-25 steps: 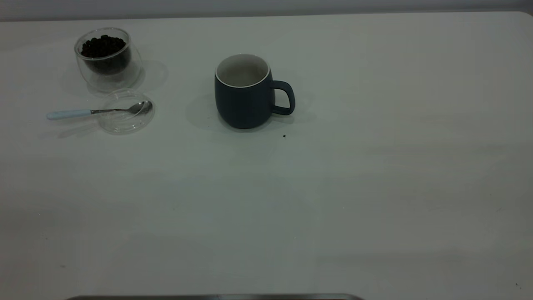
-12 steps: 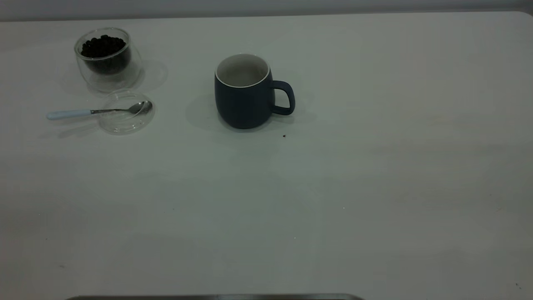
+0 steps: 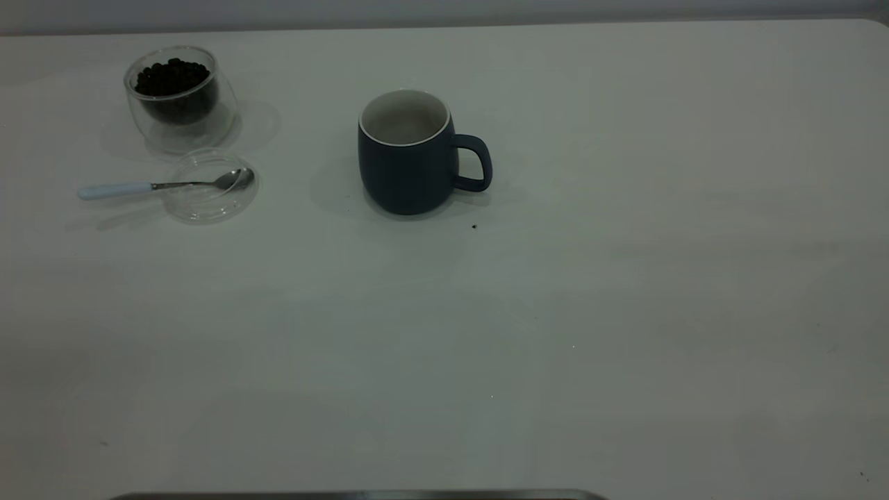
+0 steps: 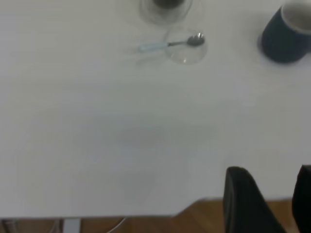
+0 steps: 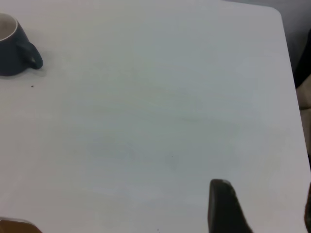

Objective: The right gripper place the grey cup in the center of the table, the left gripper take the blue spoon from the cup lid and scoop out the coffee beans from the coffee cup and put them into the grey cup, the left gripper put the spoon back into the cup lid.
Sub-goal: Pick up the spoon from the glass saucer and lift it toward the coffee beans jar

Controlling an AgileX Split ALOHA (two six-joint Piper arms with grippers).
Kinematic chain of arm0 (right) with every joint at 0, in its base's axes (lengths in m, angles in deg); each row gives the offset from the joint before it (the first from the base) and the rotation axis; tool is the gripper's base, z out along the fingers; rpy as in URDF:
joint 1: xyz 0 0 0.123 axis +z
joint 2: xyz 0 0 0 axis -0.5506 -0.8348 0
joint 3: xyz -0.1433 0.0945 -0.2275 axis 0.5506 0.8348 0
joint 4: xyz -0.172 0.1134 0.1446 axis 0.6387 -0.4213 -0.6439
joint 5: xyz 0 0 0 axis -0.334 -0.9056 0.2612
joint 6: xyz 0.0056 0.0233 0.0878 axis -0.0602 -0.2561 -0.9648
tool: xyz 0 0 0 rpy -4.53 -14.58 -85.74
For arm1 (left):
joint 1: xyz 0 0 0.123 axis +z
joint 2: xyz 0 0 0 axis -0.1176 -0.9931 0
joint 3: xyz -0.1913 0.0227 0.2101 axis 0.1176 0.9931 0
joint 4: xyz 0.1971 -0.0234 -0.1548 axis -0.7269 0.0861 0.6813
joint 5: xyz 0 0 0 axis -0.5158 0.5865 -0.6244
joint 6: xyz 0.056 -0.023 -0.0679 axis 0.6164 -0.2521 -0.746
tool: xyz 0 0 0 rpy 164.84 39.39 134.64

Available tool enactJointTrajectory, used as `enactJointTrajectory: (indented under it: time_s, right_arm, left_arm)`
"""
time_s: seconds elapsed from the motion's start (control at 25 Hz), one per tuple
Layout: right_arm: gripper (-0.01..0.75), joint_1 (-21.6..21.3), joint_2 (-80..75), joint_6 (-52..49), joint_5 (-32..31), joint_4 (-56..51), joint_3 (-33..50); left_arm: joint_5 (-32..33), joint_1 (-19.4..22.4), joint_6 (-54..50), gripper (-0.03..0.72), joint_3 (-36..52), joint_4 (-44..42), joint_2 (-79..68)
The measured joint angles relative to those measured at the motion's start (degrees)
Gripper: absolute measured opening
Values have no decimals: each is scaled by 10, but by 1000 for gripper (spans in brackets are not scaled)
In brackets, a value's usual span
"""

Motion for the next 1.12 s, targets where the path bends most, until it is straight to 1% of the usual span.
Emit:
enactJointTrajectory:
  time_s: [0.16, 0.44, 0.56, 0.68, 0.8, 0.88, 1.0, 1.12]
  right_arm:
    - [364, 0, 0, 1, 0, 0, 0]
    - [364, 0, 0, 1, 0, 0, 0]
    - [364, 0, 0, 0, 0, 0, 0]
    - [364, 0, 0, 0, 0, 0, 0]
    - [364, 0, 0, 0, 0, 0, 0]
    - [364, 0, 0, 0, 0, 0, 0]
    - [364, 0, 0, 0, 0, 0, 0]
    - [364, 0, 0, 0, 0, 0, 0]
  left_arm:
    - [-77, 0, -18, 318, -24, 1, -103]
    - [-201, 0, -25, 318, -74, 1, -418]
    - [-244, 0, -25, 318, -128, -7, -558]
    - [-258, 16, -29, 318, -194, -28, -692]
    - [-257, 52, -31, 318, -284, -33, -819]
    - [-243, 73, -31, 318, -348, -31, -898]
    - [-210, 82, -24, 318, -426, -33, -986]
    - [-199, 82, -10, 318, -491, -31, -1061]
